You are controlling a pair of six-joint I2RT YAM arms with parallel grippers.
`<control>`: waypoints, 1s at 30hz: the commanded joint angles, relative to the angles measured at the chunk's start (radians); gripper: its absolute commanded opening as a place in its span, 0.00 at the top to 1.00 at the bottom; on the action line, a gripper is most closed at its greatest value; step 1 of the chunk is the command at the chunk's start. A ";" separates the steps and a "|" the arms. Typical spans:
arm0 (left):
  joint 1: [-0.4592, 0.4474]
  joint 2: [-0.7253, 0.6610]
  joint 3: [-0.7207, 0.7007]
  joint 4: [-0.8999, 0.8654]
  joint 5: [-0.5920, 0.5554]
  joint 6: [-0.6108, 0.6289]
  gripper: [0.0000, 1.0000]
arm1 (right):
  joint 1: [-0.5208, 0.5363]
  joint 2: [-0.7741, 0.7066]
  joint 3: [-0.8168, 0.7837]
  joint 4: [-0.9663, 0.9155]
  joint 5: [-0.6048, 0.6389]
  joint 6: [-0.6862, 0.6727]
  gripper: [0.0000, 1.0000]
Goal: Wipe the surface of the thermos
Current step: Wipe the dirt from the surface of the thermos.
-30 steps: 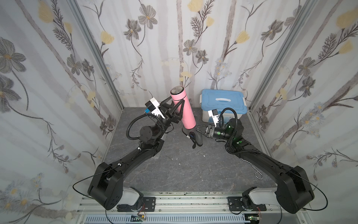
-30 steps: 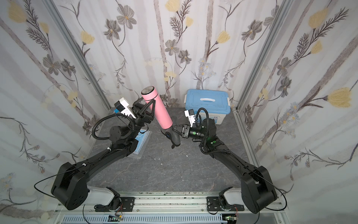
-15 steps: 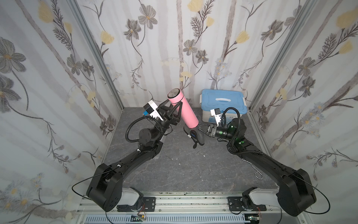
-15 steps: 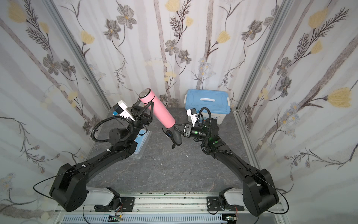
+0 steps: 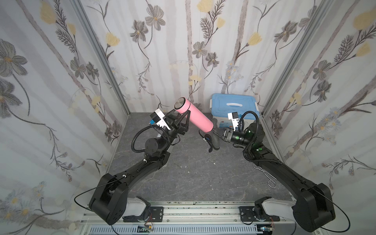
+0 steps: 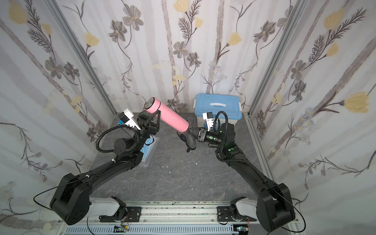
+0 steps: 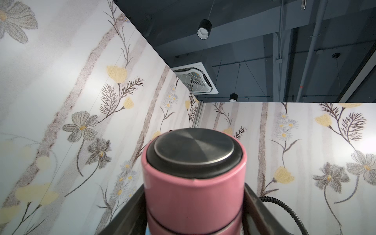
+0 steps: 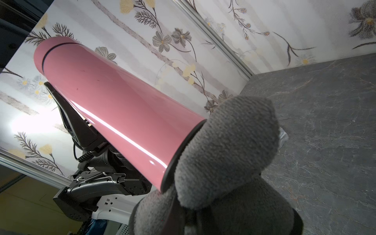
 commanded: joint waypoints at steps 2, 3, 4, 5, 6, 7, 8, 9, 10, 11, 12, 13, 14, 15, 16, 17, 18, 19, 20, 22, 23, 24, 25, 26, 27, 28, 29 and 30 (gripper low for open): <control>-0.002 0.003 0.022 -0.002 -0.006 0.004 0.88 | 0.002 0.002 -0.012 0.124 -0.012 0.017 1.00; -0.004 0.008 0.027 -0.002 -0.007 0.004 0.89 | 0.003 0.005 -0.014 0.134 -0.015 0.022 1.00; -0.007 0.011 0.033 -0.002 -0.008 0.004 0.89 | 0.004 0.007 -0.016 0.143 -0.016 0.025 1.00; -0.010 0.016 0.038 -0.002 -0.010 0.006 0.90 | 0.006 0.008 -0.018 0.147 -0.015 0.028 1.00; -0.013 0.020 0.043 -0.002 -0.012 0.010 0.90 | 0.009 0.010 -0.019 0.152 -0.015 0.030 1.00; -0.015 0.023 0.048 -0.002 -0.016 0.011 0.90 | 0.012 0.011 -0.019 0.154 -0.015 0.031 1.00; -0.020 0.029 0.054 -0.002 -0.017 0.013 0.90 | 0.015 0.014 -0.017 0.156 -0.012 0.031 1.00; -0.022 0.034 0.059 -0.002 -0.018 0.015 0.90 | 0.017 0.017 -0.016 0.159 -0.013 0.034 1.00; -0.027 0.040 0.066 -0.002 -0.018 0.017 0.90 | 0.021 0.021 -0.016 0.166 -0.014 0.038 1.00; -0.030 0.045 0.074 -0.002 -0.019 0.020 0.91 | 0.023 0.025 -0.016 0.170 -0.013 0.040 1.00; -0.032 0.049 0.078 -0.002 -0.019 0.021 0.91 | 0.025 0.029 -0.016 0.176 -0.011 0.044 1.00; -0.036 0.054 0.086 -0.002 -0.019 0.023 0.91 | 0.027 0.034 -0.016 0.184 -0.011 0.048 1.00; -0.037 0.058 0.093 -0.002 -0.018 0.025 0.91 | 0.031 0.040 -0.016 0.190 -0.010 0.052 1.00; -0.039 0.061 0.099 -0.002 -0.018 0.027 0.91 | 0.033 0.044 -0.017 0.200 -0.010 0.058 1.00; -0.041 0.064 0.104 -0.002 -0.018 0.030 0.91 | 0.037 0.049 -0.019 0.210 -0.010 0.063 1.00; -0.042 0.067 0.108 -0.002 -0.016 0.033 0.91 | 0.040 0.055 -0.019 0.218 -0.009 0.068 1.00; -0.042 0.070 0.112 -0.002 -0.016 0.034 0.91 | 0.044 0.060 -0.017 0.225 -0.009 0.072 1.00; -0.044 0.071 0.114 -0.002 -0.016 0.038 0.91 | 0.047 0.065 -0.016 0.231 -0.010 0.074 1.00; -0.044 0.072 0.117 -0.002 -0.018 0.041 0.92 | 0.053 0.070 -0.016 0.236 -0.007 0.078 1.00; -0.044 0.075 0.121 -0.002 -0.019 0.044 0.92 | 0.059 0.079 -0.016 0.250 -0.008 0.085 1.00; -0.044 0.077 0.124 -0.002 -0.019 0.046 0.92 | 0.064 0.084 -0.014 0.255 -0.008 0.090 1.00; -0.044 0.077 0.126 -0.002 -0.019 0.047 0.92 | 0.067 0.088 -0.014 0.258 -0.009 0.091 1.00; -0.043 0.079 0.128 -0.002 -0.019 0.047 0.92 | 0.070 0.092 -0.014 0.262 -0.009 0.092 1.00; -0.044 0.082 0.132 -0.002 -0.018 0.048 0.92 | 0.074 0.097 -0.014 0.269 -0.008 0.097 1.00; -0.043 0.084 0.134 -0.002 -0.016 0.050 0.92 | 0.078 0.101 -0.014 0.274 -0.008 0.100 1.00; -0.043 0.085 0.134 -0.002 -0.016 0.051 0.92 | 0.079 0.106 -0.014 0.280 -0.009 0.103 1.00; -0.043 0.086 0.137 -0.002 -0.016 0.052 0.92 | 0.082 0.109 -0.014 0.287 -0.011 0.106 1.00; -0.044 0.088 0.138 -0.002 -0.016 0.051 0.92 | 0.083 0.111 -0.013 0.292 -0.011 0.110 1.00</control>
